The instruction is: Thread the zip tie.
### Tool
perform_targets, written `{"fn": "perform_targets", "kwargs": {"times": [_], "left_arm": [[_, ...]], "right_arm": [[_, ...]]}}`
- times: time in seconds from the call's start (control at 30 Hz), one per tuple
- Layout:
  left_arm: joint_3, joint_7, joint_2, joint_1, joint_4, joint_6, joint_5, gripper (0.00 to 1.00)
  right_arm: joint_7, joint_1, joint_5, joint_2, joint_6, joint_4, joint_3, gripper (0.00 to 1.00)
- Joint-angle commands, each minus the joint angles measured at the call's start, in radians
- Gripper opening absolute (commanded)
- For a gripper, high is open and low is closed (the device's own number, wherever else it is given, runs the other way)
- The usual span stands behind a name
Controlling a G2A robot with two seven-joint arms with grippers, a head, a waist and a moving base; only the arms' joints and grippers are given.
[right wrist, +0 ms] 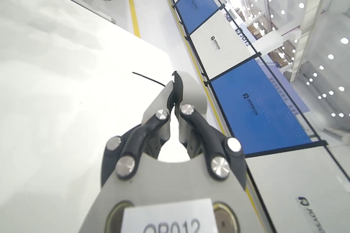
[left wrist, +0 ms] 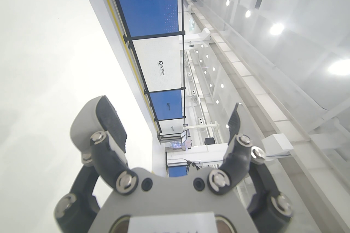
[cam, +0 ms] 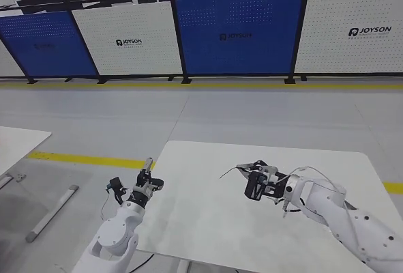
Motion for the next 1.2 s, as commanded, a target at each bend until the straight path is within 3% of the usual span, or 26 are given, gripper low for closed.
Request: {"fn": "perform_targets", "kwargs": {"times": [0.0,0.13,0.23,0.63,0.87,1.0,1.17], "left_arm": [[0.0,0.0,0.0,0.0,0.0,0.0,0.0,1.0],[0.0,0.0,0.0,0.0,0.0,0.0,0.0,1.0],[0.0,0.0,0.0,0.0,0.0,0.0,0.0,1.0],[0.0,0.0,0.0,0.0,0.0,0.0,0.0,1.0],[0.0,0.0,0.0,0.0,0.0,0.0,0.0,1.0],[0.0,0.0,0.0,0.0,0.0,0.0,0.0,1.0],[0.0,0.0,0.0,0.0,0.0,0.0,0.0,1.0]], "right_arm": [[-0.033,0.016,-0.039,-0.006,0.0,0.013,-0.018,0.0],[-0.189,0.063,-0.034,-0.02,0.0,0.088,-0.072,0.0],[-0.333,0.114,0.008,-0.027,0.0,0.172,-0.153,0.0],[-0.327,0.106,0.01,-0.027,0.009,0.17,-0.146,0.0],[-0.486,0.091,-0.079,-0.023,0.0,0.219,-0.105,0.0],[-0.479,0.113,-0.083,-0.033,0.0,0.258,-0.141,0.0],[-0.479,0.113,-0.083,-0.033,0.0,0.258,-0.141,0.0]]}}
